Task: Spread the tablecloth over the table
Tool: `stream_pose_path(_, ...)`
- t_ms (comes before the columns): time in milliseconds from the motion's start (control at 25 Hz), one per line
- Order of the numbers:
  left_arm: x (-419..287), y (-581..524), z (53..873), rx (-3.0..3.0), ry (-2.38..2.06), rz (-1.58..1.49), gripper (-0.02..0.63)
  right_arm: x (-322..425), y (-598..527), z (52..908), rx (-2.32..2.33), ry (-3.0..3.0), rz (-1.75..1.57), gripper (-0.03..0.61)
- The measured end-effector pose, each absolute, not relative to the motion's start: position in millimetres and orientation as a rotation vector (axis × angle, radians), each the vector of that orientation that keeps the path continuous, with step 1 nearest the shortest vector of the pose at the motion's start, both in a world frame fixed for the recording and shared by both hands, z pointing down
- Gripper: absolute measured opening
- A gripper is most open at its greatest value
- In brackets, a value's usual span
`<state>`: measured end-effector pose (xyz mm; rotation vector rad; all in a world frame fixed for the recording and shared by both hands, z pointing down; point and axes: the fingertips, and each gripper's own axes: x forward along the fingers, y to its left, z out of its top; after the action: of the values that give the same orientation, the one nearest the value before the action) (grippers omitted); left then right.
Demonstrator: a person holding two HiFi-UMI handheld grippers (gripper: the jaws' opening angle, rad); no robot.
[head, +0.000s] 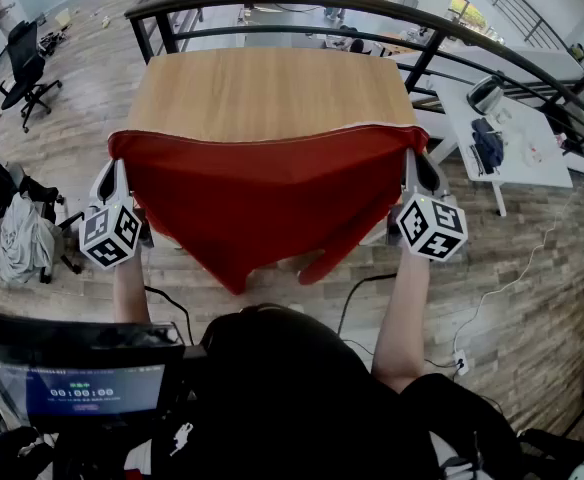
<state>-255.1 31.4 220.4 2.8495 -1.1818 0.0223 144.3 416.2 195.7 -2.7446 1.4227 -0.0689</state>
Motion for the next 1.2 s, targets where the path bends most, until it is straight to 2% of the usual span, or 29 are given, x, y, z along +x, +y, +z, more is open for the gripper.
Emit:
stream_pose_path(760, -226.7, 42.9, 203.4, 2.847, -1.253, -0.019, 0.015, 171.1, 423.1, 197.8, -2.675, 1.495, -0.061, 0.017)
stream_pose_path(1200, -181.0, 13.1, 153.0, 2.904, -1.38, -0.061, 0.015, 231.6, 395.6, 167.5, -2.633, 1.56, 0.038, 0.017)
